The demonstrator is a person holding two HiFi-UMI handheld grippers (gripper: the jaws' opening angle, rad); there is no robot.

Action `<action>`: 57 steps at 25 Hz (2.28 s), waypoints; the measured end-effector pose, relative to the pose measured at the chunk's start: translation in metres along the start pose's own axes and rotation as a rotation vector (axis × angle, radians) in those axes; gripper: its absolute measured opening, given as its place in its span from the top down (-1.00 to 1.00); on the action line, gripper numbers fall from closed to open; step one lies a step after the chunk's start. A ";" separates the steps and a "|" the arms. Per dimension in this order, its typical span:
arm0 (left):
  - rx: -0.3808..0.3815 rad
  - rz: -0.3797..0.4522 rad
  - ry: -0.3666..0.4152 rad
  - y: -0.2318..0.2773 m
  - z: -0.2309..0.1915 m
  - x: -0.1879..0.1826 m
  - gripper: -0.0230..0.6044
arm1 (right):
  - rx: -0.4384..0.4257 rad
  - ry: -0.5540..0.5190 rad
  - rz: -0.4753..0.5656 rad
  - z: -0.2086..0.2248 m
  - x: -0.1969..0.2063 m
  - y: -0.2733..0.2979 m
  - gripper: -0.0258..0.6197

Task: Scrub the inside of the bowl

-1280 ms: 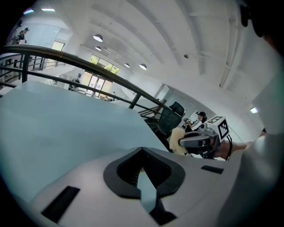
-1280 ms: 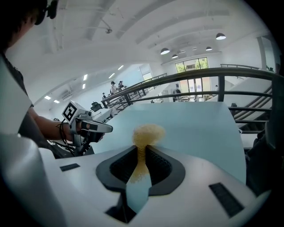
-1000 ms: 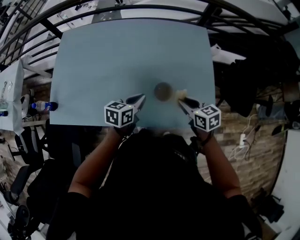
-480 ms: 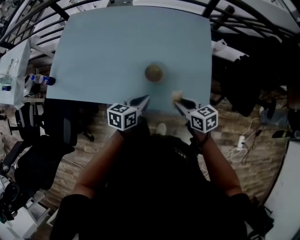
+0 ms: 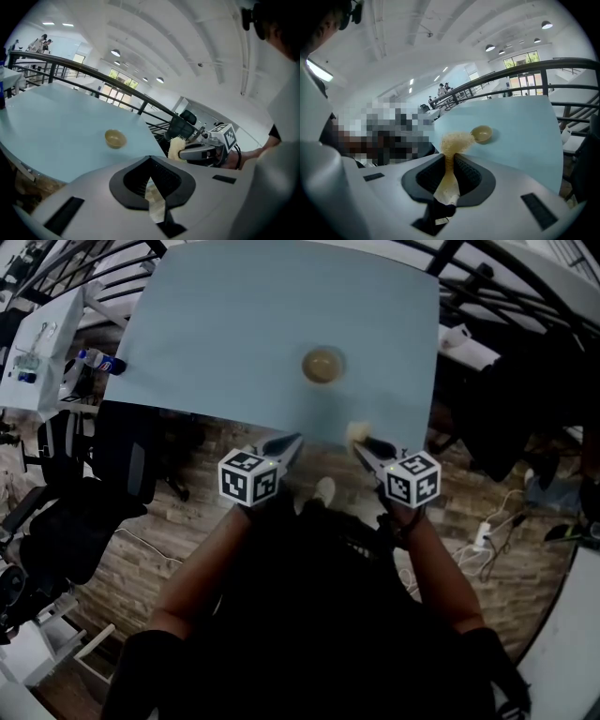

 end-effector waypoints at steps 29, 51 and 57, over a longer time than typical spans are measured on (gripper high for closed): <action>0.174 -0.046 0.165 -0.171 -0.019 0.103 0.94 | 0.148 0.064 0.154 -0.226 0.095 0.046 0.72; 0.103 0.046 0.219 -0.185 0.122 0.187 0.94 | 0.039 -0.053 0.081 -0.270 0.182 -0.054 0.72; 0.087 0.069 0.176 -0.195 0.140 0.205 0.94 | 0.017 -0.075 0.055 -0.281 0.198 -0.069 0.73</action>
Point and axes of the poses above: the fingertips, and each gripper's own axes: y forward along the fingers, z to its right, x out of its underside, the point moved 7 cm from there along -y, backward along the fingers, and after that the axes turned 5 degrees about -x, right-handed, at the moved point
